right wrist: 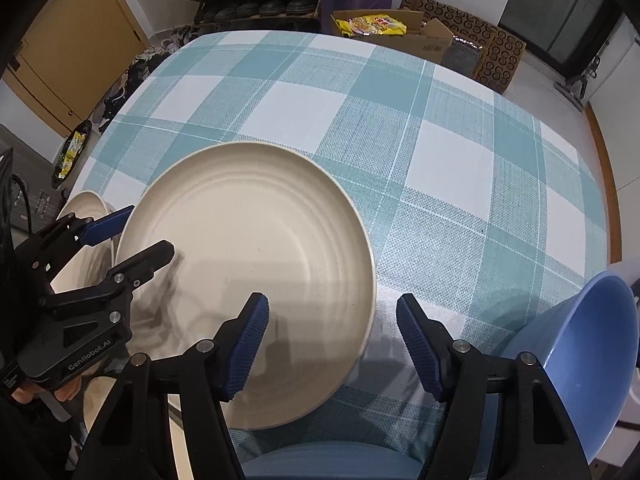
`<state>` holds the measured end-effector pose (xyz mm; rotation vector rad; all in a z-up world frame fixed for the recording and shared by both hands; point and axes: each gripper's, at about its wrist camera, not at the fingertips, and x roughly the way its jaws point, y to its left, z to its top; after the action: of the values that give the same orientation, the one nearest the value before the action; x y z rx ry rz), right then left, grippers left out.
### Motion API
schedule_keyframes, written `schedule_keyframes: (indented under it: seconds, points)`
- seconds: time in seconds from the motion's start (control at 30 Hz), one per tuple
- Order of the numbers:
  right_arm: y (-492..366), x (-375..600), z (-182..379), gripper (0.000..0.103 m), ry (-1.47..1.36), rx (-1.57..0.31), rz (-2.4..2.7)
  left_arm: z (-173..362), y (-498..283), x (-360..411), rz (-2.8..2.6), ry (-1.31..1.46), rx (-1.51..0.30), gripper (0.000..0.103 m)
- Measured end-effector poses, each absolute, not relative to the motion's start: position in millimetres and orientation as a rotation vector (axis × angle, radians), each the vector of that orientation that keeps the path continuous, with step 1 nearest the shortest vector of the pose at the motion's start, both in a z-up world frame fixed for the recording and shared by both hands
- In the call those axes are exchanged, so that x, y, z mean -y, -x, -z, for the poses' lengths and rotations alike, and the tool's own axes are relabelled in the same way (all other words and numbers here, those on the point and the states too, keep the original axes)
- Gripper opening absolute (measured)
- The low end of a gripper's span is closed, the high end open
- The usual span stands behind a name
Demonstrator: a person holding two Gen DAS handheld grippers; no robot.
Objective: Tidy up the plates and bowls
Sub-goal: 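Close the left tool on the plate rim while the right tool pinches the opposite rim, then lift the cream plate off the table with both tools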
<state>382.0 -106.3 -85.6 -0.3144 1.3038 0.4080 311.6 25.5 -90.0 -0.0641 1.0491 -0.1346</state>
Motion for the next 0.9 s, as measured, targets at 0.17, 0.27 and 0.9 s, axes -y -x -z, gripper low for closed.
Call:
schedule_keyframes:
  seconds: [0.17,0.27,0.9]
  points:
    - [-387.1,107.5,93.0,0.068,0.314,-1.324,-0.397,92.5,-313.3,-22.1,0.144,0.056,-1.058,0.052]
    - [-387.0,107.1,97.5,0.066,0.317,-1.339,-0.403,93.1,-313.5,-20.8,0.141,0.047,-1.059,0.051]
    - [-385.6,108.1,105.8,0.037,0.32,-1.342,-0.389,96.2,-314.5,-21.6,0.143,0.05,-1.068,0.039]
